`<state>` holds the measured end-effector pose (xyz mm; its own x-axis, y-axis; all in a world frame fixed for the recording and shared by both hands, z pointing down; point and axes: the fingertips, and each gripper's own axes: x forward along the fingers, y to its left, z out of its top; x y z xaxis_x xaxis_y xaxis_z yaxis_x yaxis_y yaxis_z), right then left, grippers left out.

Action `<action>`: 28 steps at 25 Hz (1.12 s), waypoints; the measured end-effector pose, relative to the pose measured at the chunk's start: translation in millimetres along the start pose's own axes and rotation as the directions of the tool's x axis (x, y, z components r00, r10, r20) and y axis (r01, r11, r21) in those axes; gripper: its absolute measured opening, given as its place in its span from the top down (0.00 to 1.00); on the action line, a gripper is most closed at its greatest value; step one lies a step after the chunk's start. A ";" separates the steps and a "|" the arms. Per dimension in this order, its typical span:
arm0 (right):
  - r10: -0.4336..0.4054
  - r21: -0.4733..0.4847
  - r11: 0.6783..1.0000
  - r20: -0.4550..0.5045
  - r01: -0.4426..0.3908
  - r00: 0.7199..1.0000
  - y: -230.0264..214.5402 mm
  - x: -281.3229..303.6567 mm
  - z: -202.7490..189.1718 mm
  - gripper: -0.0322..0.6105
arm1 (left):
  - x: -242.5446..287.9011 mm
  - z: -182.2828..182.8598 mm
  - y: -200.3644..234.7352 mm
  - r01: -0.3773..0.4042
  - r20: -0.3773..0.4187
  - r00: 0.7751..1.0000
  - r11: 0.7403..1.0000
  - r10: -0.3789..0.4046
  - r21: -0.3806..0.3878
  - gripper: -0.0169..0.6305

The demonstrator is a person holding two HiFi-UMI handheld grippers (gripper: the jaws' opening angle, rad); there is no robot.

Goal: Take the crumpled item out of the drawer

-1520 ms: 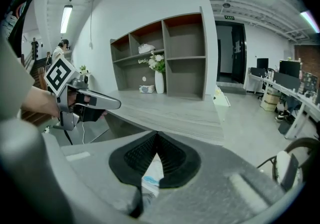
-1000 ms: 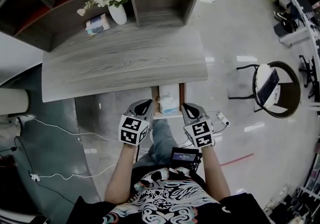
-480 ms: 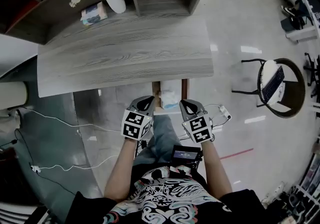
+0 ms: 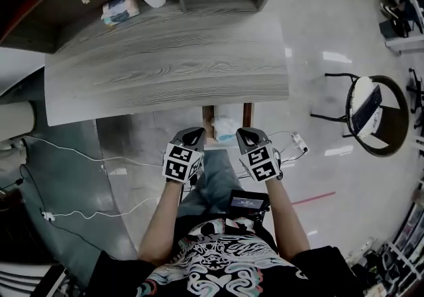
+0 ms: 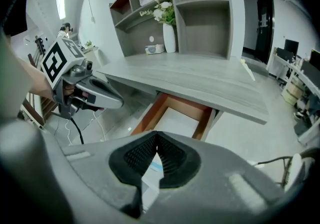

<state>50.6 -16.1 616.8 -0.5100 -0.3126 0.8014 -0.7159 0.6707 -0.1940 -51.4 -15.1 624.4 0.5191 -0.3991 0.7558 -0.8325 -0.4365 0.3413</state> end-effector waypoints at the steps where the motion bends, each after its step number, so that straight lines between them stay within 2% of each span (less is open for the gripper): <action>1: 0.012 0.008 1.000 -0.012 -0.012 1.000 0.4 3.2 -2.5 0.94 | 2.2 -3.4 0.1 0.000 -0.010 1.000 1.000 0.000 -0.006 0.97; 6: 0.043 0.022 0.999 -0.058 -0.042 0.997 1.6 16.9 -12.5 0.94 | 13.7 -16.7 -3.7 0.008 -0.051 0.999 1.000 -0.009 -0.015 0.97; 10: 0.036 -0.020 0.999 -0.061 -0.037 0.997 -1.7 27.8 -15.6 0.94 | 20.5 -19.9 -5.7 0.011 -0.067 0.998 1.000 -0.013 -0.022 0.97; 28: 0.150 -0.114 0.978 -0.206 -0.176 0.967 14.8 81.3 -49.2 0.91 | 52.5 -55.7 2.4 0.027 -0.182 0.983 0.999 -0.035 -0.043 0.97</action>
<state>22.0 1.4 706.9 -0.5024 -0.0628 0.8624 -0.5556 0.7877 -0.2662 -36.9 7.8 696.0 0.5037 -0.2300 0.8327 -0.8256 -0.4121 0.3855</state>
